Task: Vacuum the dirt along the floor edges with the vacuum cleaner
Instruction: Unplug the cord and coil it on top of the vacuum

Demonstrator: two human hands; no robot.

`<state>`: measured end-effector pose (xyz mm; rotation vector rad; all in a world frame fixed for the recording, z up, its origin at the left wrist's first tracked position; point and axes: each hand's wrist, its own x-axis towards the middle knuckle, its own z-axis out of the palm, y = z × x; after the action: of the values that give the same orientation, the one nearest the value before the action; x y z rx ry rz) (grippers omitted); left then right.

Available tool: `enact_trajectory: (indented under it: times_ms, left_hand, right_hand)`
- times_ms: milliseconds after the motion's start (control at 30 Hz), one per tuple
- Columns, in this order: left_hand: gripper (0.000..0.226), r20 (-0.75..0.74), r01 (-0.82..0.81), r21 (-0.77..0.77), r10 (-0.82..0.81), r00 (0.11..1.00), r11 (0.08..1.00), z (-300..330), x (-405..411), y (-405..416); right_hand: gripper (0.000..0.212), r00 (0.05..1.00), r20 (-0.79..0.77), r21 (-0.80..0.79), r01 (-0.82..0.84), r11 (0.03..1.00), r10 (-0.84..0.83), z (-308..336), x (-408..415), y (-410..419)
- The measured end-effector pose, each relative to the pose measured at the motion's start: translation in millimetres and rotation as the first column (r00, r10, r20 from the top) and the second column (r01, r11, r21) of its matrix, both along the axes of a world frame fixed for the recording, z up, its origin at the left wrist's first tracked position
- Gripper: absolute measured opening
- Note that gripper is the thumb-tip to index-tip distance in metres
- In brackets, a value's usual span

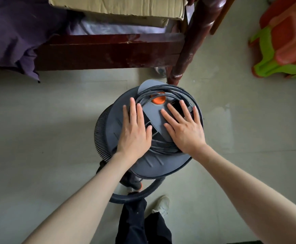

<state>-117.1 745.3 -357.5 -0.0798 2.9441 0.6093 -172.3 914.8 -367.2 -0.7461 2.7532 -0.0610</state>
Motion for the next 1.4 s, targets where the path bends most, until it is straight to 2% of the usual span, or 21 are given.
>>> enact_trajectory:
  times_ms: [67, 200, 333, 367, 433, 533, 633, 767, 1067, 1400]
  left_hand:
    - [0.069, -0.009, -0.014, 0.046, 0.015, 1.000, 0.999, -2.3, -5.3, 18.5]
    - [0.072, 0.092, -0.107, 0.175, 0.092, 0.992, 0.979, -10.0, -25.8, 53.8]
    - [0.073, 0.121, -0.070, 0.285, 0.036, 0.992, 0.956, -10.4, -48.3, 83.6]
    - [0.074, 0.127, -0.043, 0.271, 0.008, 0.992, 0.962, -9.1, -51.1, 86.1]
    - [0.074, 0.068, 0.055, 0.139, -0.065, 0.996, 0.989, -7.8, -61.4, 80.3]
    - [0.071, -0.044, 0.180, -0.017, -0.181, 0.983, 0.984, -6.0, -103.5, 60.8]
    - [0.072, 0.073, 0.241, 0.034, -0.243, 0.967, 0.970, -8.9, -145.7, 60.9]
    - [0.069, 0.103, 0.181, 0.058, -0.186, 0.977, 0.982, -13.8, -149.3, 78.9]
    - [0.067, 0.066, 0.118, 0.064, -0.122, 0.990, 0.991, -17.8, -139.5, 126.1]
    - [0.069, 0.043, 0.048, 0.105, -0.052, 0.998, 0.993, -20.9, -141.9, 208.7]
  right_hand:
    - [0.053, 0.999, 0.021, 0.063, -0.043, 0.997, 0.042, 3.5, -17.2, 16.8]
    - [0.050, 0.994, 0.043, 0.136, -0.104, 0.985, 0.099, 4.8, -56.7, 51.4]
    - [0.050, 1.000, 0.018, 0.153, -0.026, 0.988, 0.023, 12.2, -89.7, 81.4]
    - [0.052, 1.000, 0.009, 0.162, 0.017, 0.987, -0.019, 15.8, -93.8, 88.5]
    - [0.052, 0.994, -0.030, 0.161, 0.110, 0.981, -0.106, 19.6, -92.5, 93.6]
    - [0.054, 0.957, -0.024, 0.003, 0.291, 0.957, -0.291, 13.4, -73.5, 75.8]
    - [0.056, 0.917, 0.023, -0.099, 0.398, 0.912, -0.398, 1.3, -62.8, 70.1]
    - [0.058, 0.932, 0.024, -0.123, 0.362, 0.924, -0.362, -4.4, -68.5, 89.4]
    - [0.058, 0.946, 0.072, -0.193, 0.325, 0.926, -0.317, 0.3, -69.0, 134.6]
    - [0.059, 0.962, 0.016, -0.191, 0.269, 0.944, -0.271, 6.7, -85.1, 217.7]
